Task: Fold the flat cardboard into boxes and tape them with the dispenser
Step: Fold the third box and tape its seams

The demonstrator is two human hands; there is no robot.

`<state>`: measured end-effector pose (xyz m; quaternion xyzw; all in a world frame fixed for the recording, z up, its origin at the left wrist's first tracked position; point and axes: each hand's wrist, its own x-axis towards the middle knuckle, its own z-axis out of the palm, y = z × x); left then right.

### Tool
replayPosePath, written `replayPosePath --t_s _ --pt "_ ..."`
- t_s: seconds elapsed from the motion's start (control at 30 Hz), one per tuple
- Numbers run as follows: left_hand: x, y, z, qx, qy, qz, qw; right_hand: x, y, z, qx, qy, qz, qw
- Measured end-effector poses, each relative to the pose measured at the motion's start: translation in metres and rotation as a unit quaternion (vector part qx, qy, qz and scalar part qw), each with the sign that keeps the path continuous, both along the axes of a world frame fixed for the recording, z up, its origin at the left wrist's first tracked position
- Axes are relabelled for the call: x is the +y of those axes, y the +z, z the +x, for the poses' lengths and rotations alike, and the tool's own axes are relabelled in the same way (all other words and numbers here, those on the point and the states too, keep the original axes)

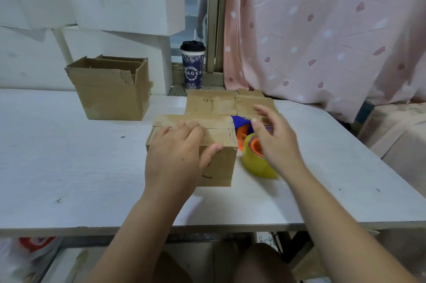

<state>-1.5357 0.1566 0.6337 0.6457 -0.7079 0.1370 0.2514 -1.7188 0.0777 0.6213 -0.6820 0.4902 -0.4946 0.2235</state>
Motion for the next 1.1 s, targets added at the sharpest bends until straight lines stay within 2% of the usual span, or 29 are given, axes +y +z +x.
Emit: replayPosePath --t_s 0.07,0.13,0.2,0.33,0.4,0.43,0.53,0.6,0.67,0.77,0.83,0.9,1.1 --pt "-0.001 0.000 0.001 0.011 -0.003 0.014 1.000 -0.023 0.011 -0.025 0.208 -0.077 0.084 0.971" --pt "-0.001 0.001 0.001 0.029 -0.003 0.027 0.999 -0.037 0.017 -0.038 0.347 -0.069 0.167 0.920" --pt "-0.001 0.001 0.001 0.042 0.002 0.039 0.998 -0.044 0.016 -0.040 0.397 -0.034 0.212 0.893" --pt "-0.002 -0.001 0.003 0.037 0.013 0.030 0.999 -0.051 0.012 -0.036 0.435 -0.044 0.214 0.874" --pt "-0.002 -0.001 0.002 0.031 0.012 0.035 0.999 -0.054 0.011 -0.038 0.423 -0.042 0.221 0.878" --pt "-0.002 0.000 0.002 0.029 0.011 0.043 0.999 -0.054 0.011 -0.039 0.388 -0.031 0.236 0.891" --pt "-0.003 0.002 0.004 0.037 0.010 0.055 0.998 -0.050 0.011 -0.040 0.190 0.005 0.290 0.938" --pt "-0.004 0.004 0.004 0.035 0.012 0.064 0.997 -0.047 0.017 -0.037 0.069 0.024 0.305 0.950" --pt "-0.005 0.006 0.004 0.032 0.018 0.077 0.996 -0.044 0.026 -0.032 -0.025 0.038 0.287 0.957" --pt "-0.007 0.011 0.007 0.051 0.029 0.097 0.994 -0.039 0.046 -0.021 -0.108 0.034 0.184 0.976" --pt "-0.008 0.017 0.011 0.071 0.016 0.101 0.992 -0.035 0.060 -0.009 -0.097 0.001 0.077 0.992" --pt "-0.008 0.020 0.013 0.075 0.012 0.104 0.992 -0.028 0.071 0.006 -0.031 -0.045 -0.022 0.998" --pt "-0.010 0.019 0.020 0.148 0.011 0.074 0.986 -0.017 0.084 0.042 0.077 -0.090 -0.119 0.986"
